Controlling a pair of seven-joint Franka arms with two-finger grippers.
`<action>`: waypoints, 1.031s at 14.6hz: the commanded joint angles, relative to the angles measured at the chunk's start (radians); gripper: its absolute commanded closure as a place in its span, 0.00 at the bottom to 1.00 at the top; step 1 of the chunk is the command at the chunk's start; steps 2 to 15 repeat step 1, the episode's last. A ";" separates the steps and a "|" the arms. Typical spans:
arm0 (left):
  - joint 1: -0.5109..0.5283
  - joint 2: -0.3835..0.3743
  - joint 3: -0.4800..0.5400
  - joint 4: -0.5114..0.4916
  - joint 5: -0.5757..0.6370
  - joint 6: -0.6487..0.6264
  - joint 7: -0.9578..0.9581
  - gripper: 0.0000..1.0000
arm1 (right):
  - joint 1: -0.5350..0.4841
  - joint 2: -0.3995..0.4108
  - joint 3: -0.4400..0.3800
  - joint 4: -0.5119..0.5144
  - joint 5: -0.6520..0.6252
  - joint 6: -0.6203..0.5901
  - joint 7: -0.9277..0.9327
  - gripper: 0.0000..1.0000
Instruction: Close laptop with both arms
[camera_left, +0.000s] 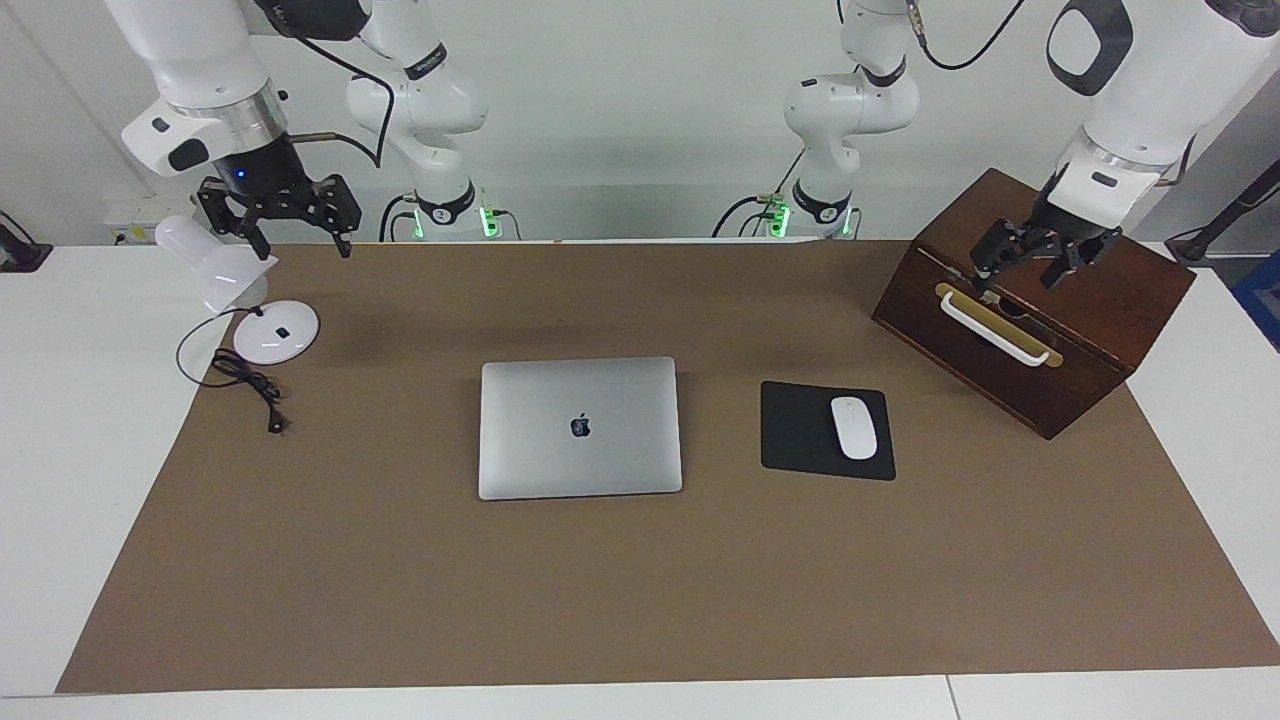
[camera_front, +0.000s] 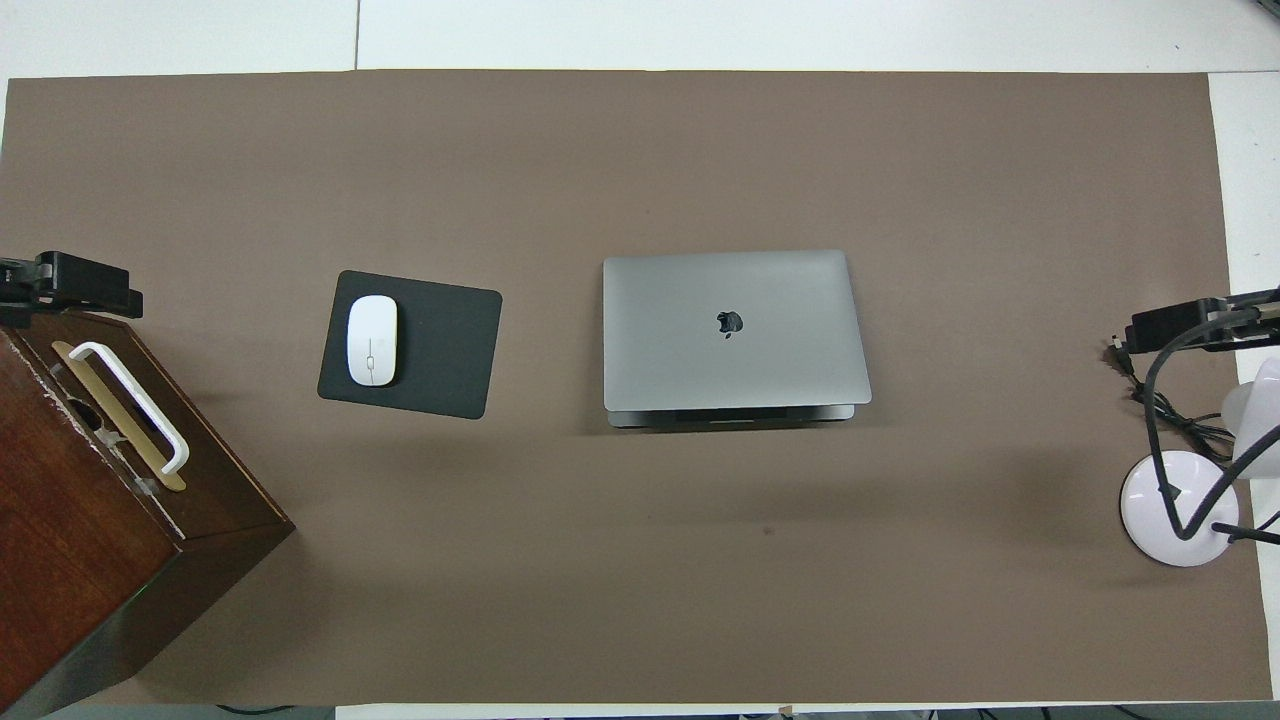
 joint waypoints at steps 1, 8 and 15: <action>0.006 -0.004 -0.001 0.011 -0.006 -0.017 -0.008 0.00 | -0.015 -0.020 0.005 -0.020 0.015 0.006 -0.023 0.00; 0.006 -0.004 -0.001 0.011 -0.006 -0.017 -0.008 0.00 | -0.015 -0.020 0.005 -0.020 0.015 0.006 -0.023 0.00; 0.006 -0.004 -0.001 0.011 -0.006 -0.017 -0.008 0.00 | -0.015 -0.020 0.005 -0.020 0.015 0.006 -0.023 0.00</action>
